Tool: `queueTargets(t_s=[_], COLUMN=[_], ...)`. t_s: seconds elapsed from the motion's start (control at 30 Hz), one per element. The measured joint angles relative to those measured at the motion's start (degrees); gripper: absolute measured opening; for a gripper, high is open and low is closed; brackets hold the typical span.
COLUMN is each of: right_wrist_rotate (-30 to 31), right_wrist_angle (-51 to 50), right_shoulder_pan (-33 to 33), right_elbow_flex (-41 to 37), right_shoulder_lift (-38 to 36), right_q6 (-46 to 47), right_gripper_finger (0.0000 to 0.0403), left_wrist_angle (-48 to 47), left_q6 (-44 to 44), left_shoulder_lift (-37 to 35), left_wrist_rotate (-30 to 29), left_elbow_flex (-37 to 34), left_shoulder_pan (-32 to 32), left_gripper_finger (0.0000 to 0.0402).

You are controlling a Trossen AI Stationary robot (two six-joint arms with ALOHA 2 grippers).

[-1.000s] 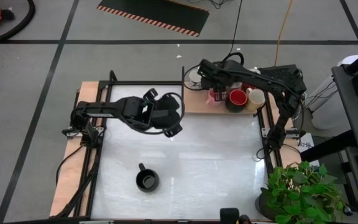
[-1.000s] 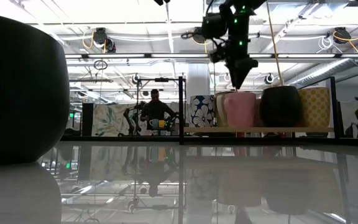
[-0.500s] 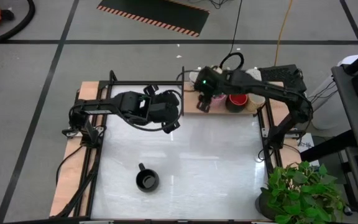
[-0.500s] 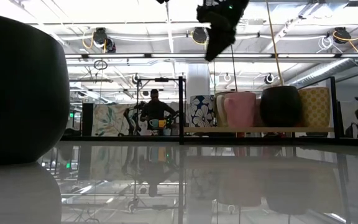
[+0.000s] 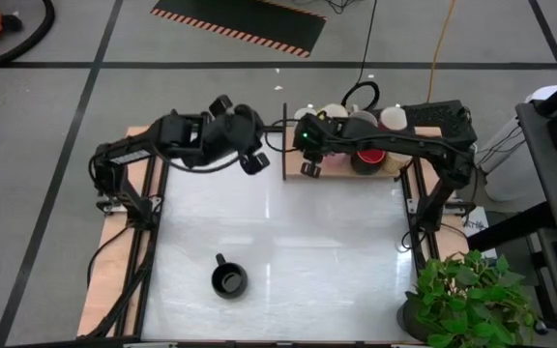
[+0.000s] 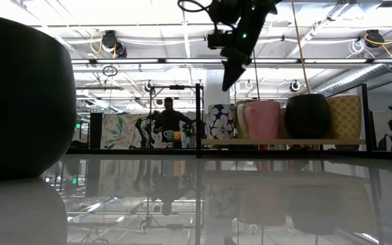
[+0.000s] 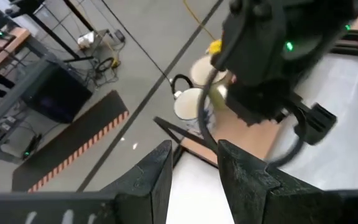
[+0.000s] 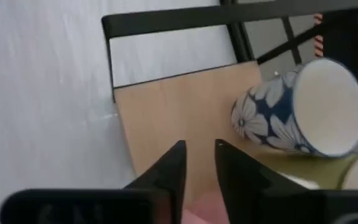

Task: Place coffee mugs
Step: Put the pink mug on the shelf

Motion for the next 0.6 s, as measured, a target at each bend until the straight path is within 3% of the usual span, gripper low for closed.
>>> queueTargets(t_s=[0.23,0.6], right_wrist_rotate=[-0.19,-0.36], right_wrist_angle=[0.72,-0.89], right_shoulder_pan=[-1.05,-3.40], right_elbow_flex=[0.01,0.01], right_shoulder_lift=[3.65,8.21], right_q6=[-6.35,-9.38], right_gripper_finger=[0.0007,0.0001], left_wrist_angle=[0.07,0.01], left_q6=[0.89,-2.54], left_shoulder_lift=[-0.26,-0.29], left_wrist_rotate=[1.45,1.60], left_elbow_flex=[0.07,0.05], left_shoulder_pan=[3.02,3.30], left_gripper_finger=[0.0134,0.0134])
